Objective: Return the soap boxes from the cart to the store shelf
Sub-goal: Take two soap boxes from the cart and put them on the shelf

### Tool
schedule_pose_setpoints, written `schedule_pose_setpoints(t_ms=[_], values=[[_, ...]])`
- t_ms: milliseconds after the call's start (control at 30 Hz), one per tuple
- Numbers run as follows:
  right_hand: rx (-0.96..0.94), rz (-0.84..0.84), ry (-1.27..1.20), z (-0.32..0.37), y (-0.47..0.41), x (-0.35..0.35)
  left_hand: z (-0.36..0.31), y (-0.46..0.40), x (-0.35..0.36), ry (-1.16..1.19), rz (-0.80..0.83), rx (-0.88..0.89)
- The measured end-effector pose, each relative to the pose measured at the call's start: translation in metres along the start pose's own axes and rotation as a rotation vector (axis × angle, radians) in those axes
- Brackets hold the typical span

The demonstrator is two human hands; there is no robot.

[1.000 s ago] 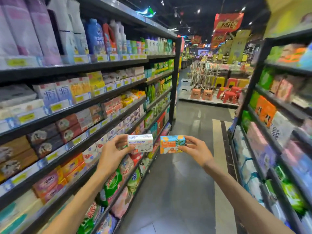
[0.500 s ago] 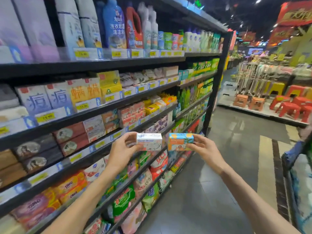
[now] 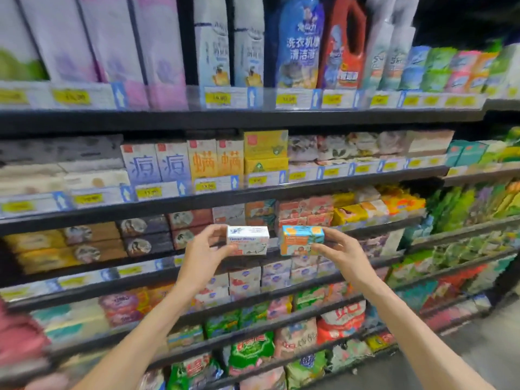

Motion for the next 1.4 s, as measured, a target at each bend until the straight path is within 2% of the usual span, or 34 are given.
schedule_pose_setpoints(t_ms=[333,500,700,900,1400], values=[[-0.063,0.081,0.135,-0.011,-0.086,0.06,0.041,-0.04,-0.029,-0.104,-0.162,-0.107],[-0.048,0.068,0.14,-0.018,-0.095,0.073,0.064,-0.058,-0.016,-0.145,-0.121,-0.173],[-0.053,0.041,0.144,-0.024,-0.103,0.078,0.08,-0.07,-0.004,-0.362,-0.126,-0.221],[-0.079,0.026,0.213,-0.025,-0.105,0.082,0.072,-0.062,0.003,-0.594,-0.191,-0.139],[-0.154,-0.06,0.478,-0.026,-0.097,0.093,0.064,-0.06,0.004,-0.662,-0.224,-0.147]])
Point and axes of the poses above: each hand's wrist, its own y-axis away from the middle knuckle, its own x-axis out of the palm, z = x × y, the point moved 6 cm from there along -y, towards the middle knuckle, and after that the axes turned 2 degrees about y, right-handed, at the moved point
